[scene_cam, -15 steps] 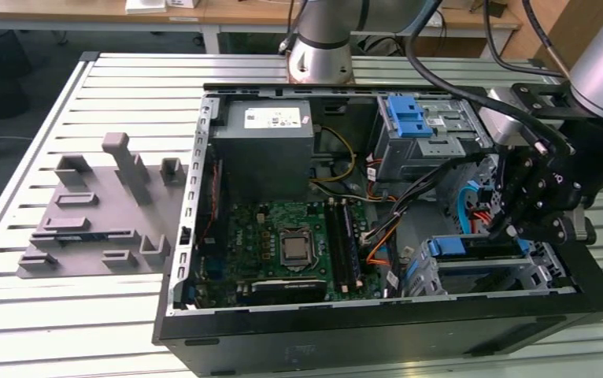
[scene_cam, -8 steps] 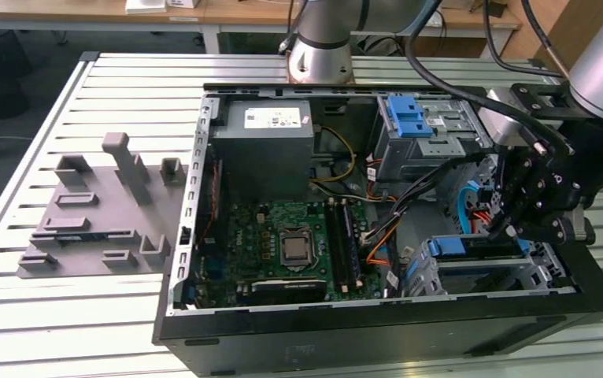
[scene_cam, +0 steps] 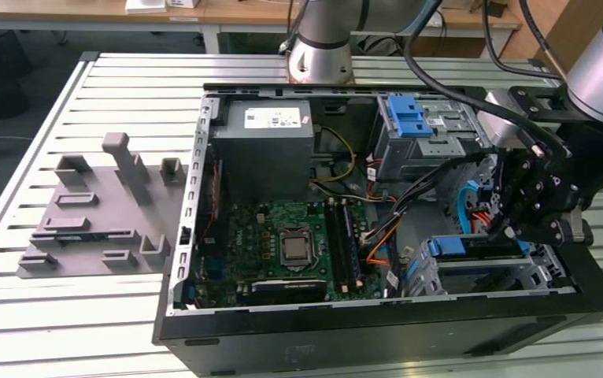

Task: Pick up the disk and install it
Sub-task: 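Insert the first disk wire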

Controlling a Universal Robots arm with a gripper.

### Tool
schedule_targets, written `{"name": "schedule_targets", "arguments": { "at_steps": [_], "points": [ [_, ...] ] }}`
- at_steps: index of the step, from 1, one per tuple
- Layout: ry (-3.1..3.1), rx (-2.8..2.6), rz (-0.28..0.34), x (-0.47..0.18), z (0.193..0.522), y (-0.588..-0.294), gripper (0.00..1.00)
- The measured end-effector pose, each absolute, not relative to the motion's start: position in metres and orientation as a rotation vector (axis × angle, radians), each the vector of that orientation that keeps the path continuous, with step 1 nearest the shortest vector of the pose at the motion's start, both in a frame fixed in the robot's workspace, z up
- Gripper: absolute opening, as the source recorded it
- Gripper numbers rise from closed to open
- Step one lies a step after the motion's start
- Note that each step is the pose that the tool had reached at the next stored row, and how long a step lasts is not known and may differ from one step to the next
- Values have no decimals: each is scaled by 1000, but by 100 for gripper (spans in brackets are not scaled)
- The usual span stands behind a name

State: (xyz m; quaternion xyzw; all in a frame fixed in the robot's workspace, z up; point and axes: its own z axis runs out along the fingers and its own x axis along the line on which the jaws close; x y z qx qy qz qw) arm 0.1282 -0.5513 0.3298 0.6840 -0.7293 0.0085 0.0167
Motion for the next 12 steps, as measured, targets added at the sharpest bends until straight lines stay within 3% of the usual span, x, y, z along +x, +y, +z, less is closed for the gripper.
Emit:
{"name": "schedule_targets", "arguments": {
  "at_steps": [10,12],
  "points": [
    [-2267,2126,26,128,328,-551,16],
    [-2267,2126,26,128,328,-551,24]
  ]
}}
